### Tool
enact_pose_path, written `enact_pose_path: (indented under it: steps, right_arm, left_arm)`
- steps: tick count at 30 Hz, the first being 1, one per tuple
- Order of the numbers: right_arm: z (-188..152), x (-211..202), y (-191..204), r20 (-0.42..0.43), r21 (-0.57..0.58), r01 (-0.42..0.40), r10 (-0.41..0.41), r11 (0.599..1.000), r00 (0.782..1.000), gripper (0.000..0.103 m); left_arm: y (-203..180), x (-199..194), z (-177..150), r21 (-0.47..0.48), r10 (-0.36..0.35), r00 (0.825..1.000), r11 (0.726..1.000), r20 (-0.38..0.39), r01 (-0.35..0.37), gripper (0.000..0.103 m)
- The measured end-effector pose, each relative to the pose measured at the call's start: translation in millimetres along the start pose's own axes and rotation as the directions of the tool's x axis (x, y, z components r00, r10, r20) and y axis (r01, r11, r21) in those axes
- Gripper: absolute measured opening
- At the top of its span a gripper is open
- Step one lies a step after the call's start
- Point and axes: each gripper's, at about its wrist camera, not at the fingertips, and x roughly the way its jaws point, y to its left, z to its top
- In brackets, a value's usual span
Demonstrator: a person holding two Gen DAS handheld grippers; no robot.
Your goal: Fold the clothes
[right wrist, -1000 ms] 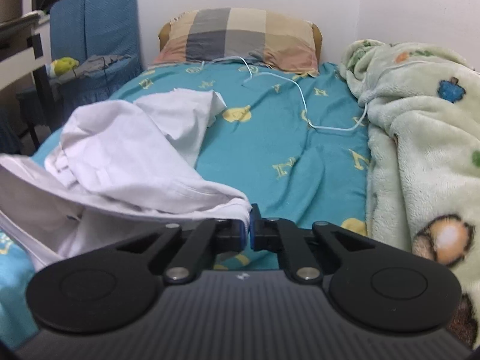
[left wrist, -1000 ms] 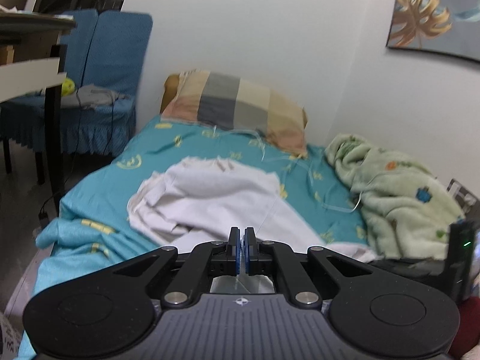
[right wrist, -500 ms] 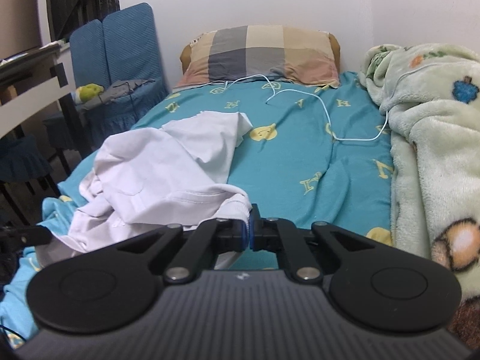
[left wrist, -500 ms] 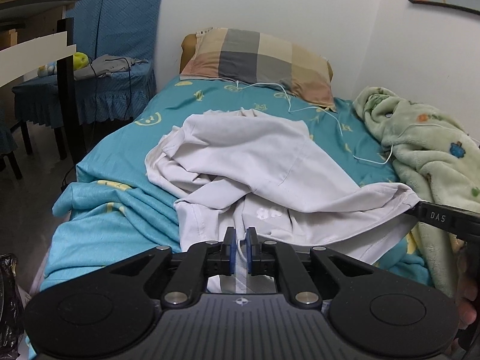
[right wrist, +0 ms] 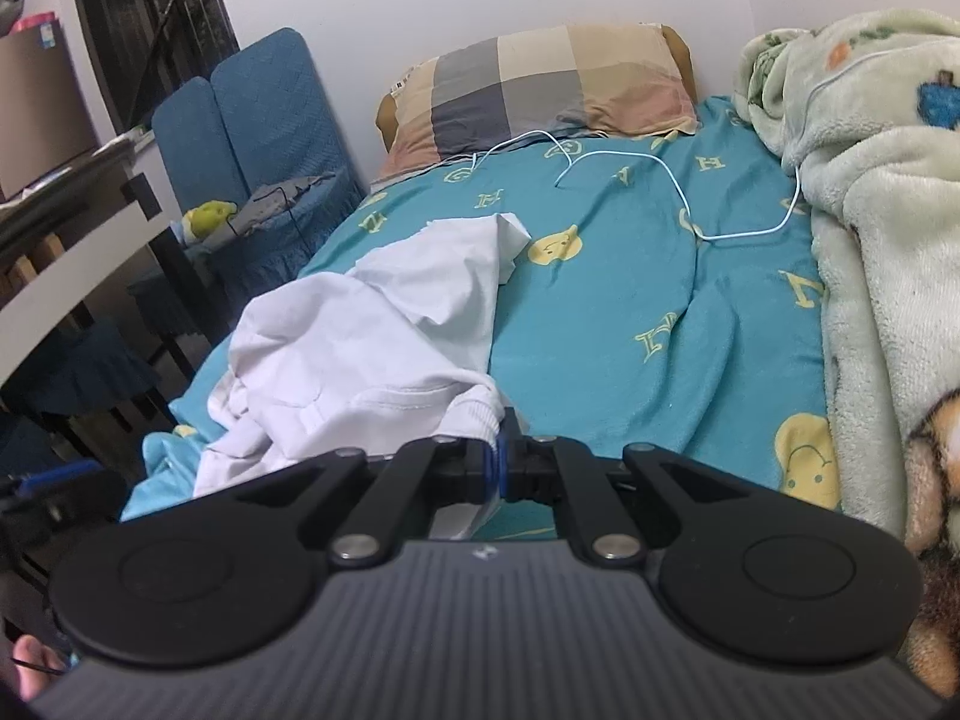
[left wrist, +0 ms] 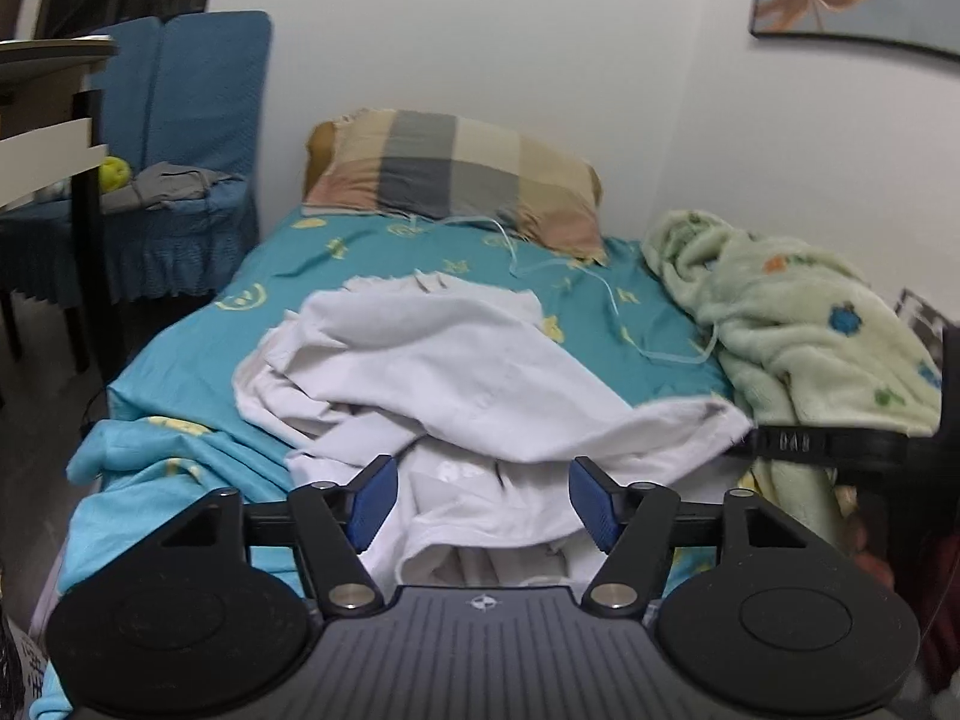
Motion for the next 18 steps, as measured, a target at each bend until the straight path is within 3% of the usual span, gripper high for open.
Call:
enact_pose_path:
  steps: [10,12,14,18]
  right_arm:
    - [4.3,-2.6,0.1,0.019,0.017,-0.001,0.001,1.000,1.000,0.005]
    - [5.9,-4.5,-0.7,0.032,0.022,0.003,-0.004,1.000,0.999,0.005]
    - [7.1,-6.0,-1.7,0.044,0.029,0.010,-0.011,1.000,0.999,0.005]
    - [9.7,-9.4,-3.2,0.074,0.037,0.021,-0.024,0.999,0.997,0.005]
  left_arm:
    - [-19.1,38.2,-21.3,0.148,0.060,0.989,0.988,-0.132,-0.040,0.071]
    - [-11.5,44.5,-23.4,0.135,0.163,0.973,0.981,-0.161,-0.142,0.071]
    - [5.3,48.9,-23.3,0.047,0.206,0.956,0.979,-0.208,-0.200,0.068]
    - [29.9,47.5,-26.6,-0.121,0.147,0.943,0.974,-0.297,-0.190,0.056]
